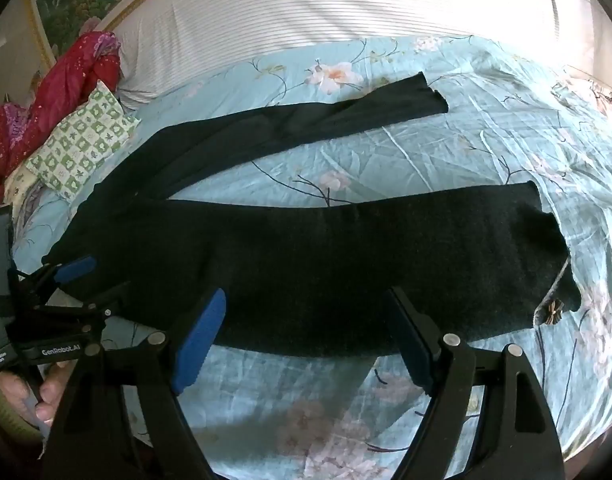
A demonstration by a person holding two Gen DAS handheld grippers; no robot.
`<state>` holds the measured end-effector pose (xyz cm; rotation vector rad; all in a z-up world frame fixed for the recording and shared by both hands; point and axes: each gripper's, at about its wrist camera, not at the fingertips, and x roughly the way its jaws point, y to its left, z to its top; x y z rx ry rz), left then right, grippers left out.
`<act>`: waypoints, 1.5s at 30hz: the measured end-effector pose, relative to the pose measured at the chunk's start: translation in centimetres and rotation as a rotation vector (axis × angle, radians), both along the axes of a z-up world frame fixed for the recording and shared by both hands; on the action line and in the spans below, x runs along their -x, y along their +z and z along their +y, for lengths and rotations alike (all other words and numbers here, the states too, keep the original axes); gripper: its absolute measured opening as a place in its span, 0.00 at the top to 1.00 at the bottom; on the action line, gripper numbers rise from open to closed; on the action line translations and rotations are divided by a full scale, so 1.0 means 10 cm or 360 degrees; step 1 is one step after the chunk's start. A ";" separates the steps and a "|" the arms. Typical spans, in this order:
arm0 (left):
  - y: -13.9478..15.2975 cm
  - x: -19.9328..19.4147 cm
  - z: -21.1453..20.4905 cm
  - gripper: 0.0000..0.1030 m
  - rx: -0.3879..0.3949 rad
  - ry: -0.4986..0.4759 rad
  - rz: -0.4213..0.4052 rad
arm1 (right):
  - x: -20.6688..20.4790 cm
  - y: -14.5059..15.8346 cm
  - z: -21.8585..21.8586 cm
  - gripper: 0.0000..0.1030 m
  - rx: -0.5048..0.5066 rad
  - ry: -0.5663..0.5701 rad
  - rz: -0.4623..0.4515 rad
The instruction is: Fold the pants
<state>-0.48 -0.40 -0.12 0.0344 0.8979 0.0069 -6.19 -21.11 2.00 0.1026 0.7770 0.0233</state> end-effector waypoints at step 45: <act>0.05 -0.06 -0.01 0.03 0.0021 -0.0023 0.0012 | -0.04 0.07 0.02 0.21 -0.0117 0.0047 0.0032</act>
